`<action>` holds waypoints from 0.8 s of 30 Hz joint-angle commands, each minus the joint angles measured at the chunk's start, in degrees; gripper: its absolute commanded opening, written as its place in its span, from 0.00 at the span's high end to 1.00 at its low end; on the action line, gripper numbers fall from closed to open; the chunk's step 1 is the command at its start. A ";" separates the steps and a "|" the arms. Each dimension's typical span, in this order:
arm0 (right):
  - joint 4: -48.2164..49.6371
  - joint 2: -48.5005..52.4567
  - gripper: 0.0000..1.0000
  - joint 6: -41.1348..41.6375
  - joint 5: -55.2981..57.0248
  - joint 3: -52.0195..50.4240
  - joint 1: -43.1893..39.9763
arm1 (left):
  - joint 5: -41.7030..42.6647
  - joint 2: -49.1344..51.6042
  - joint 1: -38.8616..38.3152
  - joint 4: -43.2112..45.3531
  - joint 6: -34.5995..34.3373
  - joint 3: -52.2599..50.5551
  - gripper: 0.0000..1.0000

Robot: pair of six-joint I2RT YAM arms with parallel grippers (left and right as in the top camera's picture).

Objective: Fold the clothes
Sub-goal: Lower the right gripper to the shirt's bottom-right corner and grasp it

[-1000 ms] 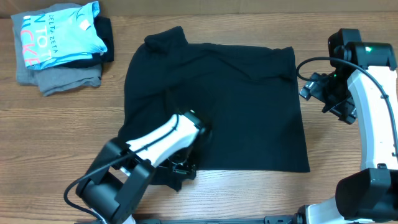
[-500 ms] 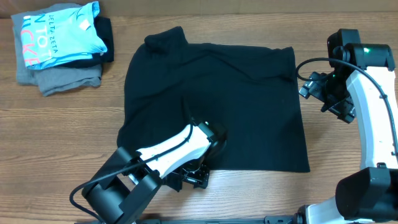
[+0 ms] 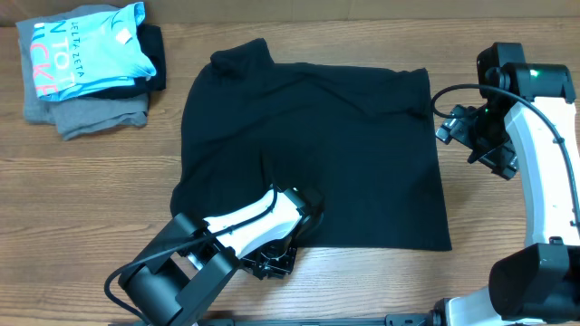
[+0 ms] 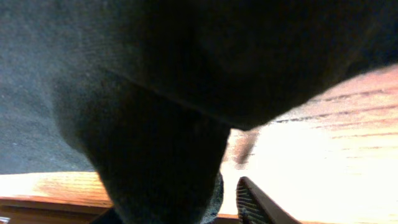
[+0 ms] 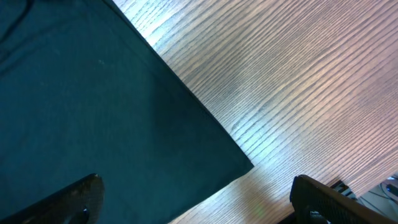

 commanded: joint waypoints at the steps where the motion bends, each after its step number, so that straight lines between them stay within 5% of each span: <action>1: 0.39 0.00 0.00 0.39 0.39 -0.15 -0.15 | 0.24 -1.53 0.37 -0.15 -0.28 -0.46 0.76; 3: 0.68 0.00 0.00 0.39 0.39 -0.15 -0.15 | 0.04 -1.53 0.37 -0.50 -0.28 -0.44 0.96; 14: 1.68 0.00 0.00 0.44 0.28 -0.15 -0.15 | -10.73 -1.53 2.49 -21.27 -4.39 12.26 0.95; 20: 1.55 0.00 0.00 0.39 -1.01 -0.15 -0.15 | -6.86 -1.51 2.97 -18.97 1.70 16.63 0.44; 24: 1.42 0.00 0.00 0.39 -1.03 -0.15 -0.15 | -3.10 -1.46 2.99 -13.84 5.99 16.24 0.44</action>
